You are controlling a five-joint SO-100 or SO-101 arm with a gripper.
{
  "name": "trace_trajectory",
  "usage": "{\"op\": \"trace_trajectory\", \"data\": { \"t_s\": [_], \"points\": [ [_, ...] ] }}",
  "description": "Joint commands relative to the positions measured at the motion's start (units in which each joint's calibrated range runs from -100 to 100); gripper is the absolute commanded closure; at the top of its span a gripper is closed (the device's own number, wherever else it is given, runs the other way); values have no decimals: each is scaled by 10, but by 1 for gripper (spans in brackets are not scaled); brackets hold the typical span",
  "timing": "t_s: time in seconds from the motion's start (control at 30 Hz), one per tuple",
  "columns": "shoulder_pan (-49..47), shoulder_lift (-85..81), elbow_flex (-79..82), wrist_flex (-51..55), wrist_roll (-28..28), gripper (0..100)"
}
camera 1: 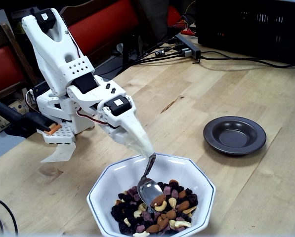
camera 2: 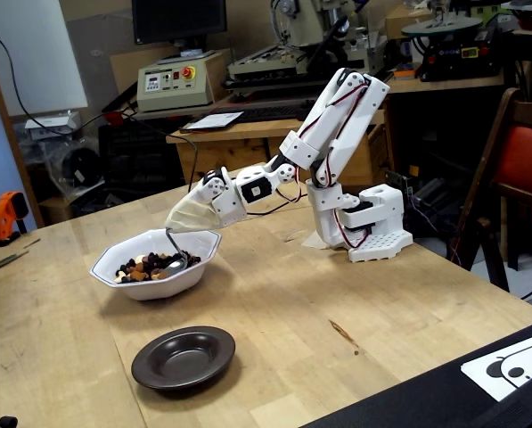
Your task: Use spoon to transfer food from the white bowl to brown plate
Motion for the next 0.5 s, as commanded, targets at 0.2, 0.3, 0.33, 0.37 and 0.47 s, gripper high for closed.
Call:
{"op": "trace_trajectory", "data": {
  "t_s": [0.2,0.3,0.33,0.37,0.47],
  "points": [
    [4,-10,-8,-24,-2,98],
    [4,-10,-8,-24,-2,98],
    [4,-10,-8,-26,-2,98],
    [4,-10,-8,-28,-2,98],
    [4,-10,-9,-43,-2,98]
  ]
}}
